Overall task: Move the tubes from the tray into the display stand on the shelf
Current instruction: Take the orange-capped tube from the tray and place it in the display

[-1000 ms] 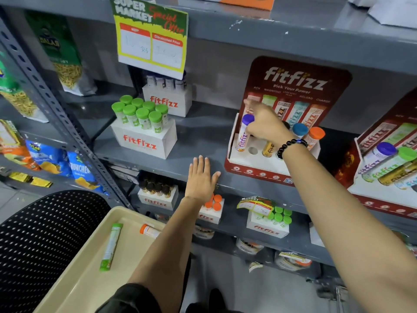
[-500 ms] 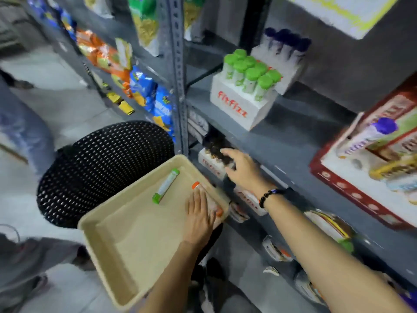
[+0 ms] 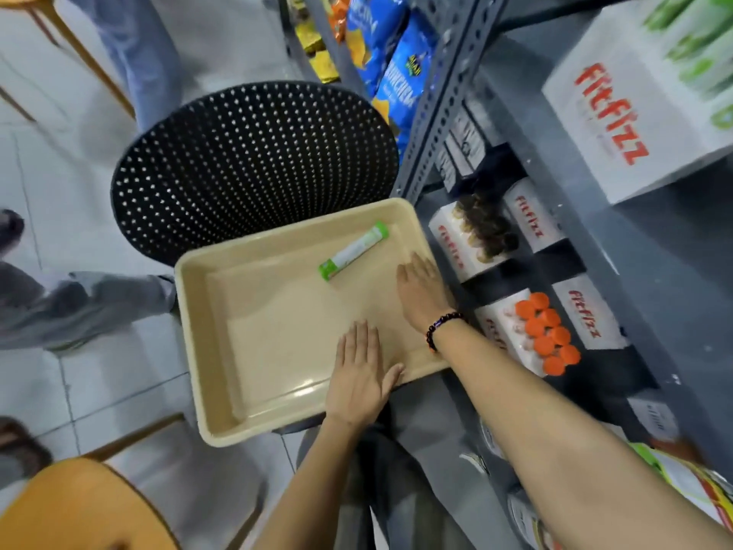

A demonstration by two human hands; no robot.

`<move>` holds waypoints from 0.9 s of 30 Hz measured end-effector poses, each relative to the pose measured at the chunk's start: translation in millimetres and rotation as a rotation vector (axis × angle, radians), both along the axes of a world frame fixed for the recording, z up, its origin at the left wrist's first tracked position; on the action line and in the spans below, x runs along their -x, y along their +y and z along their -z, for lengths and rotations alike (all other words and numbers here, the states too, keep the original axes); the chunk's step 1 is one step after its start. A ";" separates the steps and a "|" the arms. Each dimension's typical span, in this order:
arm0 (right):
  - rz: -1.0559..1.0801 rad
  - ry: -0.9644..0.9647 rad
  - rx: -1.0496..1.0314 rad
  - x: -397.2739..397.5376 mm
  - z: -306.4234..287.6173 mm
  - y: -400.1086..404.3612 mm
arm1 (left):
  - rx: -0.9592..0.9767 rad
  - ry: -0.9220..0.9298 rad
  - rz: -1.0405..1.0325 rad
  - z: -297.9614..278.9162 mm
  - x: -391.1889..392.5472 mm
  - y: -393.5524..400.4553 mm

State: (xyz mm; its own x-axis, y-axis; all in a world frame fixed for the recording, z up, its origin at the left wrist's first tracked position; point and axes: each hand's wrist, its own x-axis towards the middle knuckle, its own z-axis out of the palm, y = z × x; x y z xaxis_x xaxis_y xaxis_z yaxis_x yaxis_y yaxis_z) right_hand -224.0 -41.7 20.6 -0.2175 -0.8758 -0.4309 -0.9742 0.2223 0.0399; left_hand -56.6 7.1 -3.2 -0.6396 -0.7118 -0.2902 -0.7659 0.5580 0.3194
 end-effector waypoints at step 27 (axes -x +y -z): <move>0.760 -0.414 0.819 4.5 -137.0 99.3 | 0.071 0.095 0.119 -33.8 16.0 14.4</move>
State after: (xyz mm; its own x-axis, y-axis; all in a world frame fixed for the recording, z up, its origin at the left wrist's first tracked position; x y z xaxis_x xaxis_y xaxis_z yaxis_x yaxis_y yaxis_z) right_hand -228.5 57.5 157.6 -0.7760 -0.6296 0.0370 -0.4872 0.5611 -0.6692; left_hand -72.6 21.6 30.7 -0.7425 -0.6463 -0.1759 -0.6615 0.6665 0.3437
